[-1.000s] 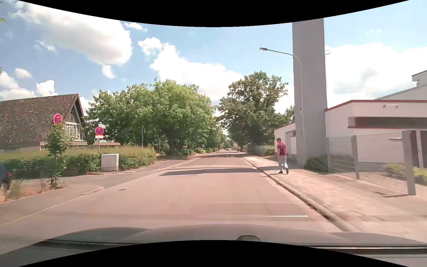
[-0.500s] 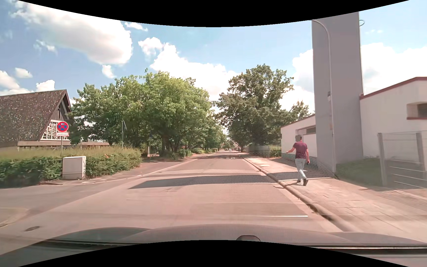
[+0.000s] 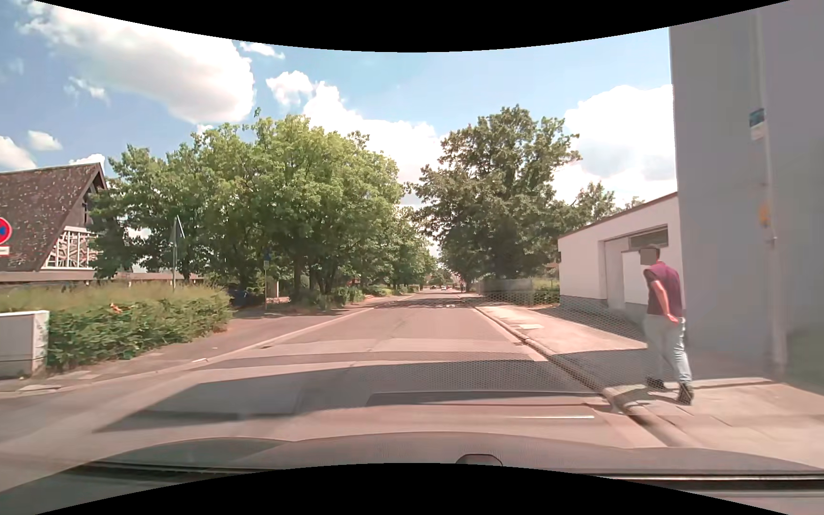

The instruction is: Follow the waypoints while adhering to traffic rules and regulations

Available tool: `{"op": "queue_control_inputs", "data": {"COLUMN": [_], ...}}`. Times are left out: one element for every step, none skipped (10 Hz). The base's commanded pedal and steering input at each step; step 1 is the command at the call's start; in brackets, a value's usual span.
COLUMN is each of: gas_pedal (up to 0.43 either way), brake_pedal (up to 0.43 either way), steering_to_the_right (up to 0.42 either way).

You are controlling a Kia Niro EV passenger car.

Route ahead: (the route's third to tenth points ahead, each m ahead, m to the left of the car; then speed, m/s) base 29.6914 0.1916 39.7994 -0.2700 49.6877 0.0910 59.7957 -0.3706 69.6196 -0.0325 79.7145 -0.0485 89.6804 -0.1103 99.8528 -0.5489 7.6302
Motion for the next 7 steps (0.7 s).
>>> {"op": "queue_control_inputs", "data": {"gas_pedal": [0.008, 0.008, 0.008, 0.008, 0.008, 0.008, 0.008], "brake_pedal": [0.000, 0.000, 0.000, 0.000, 0.000, 0.000, 0.000], "steering_to_the_right": [-0.003, -0.003, -0.003, -0.003, -0.003, -0.001, -0.001]}}
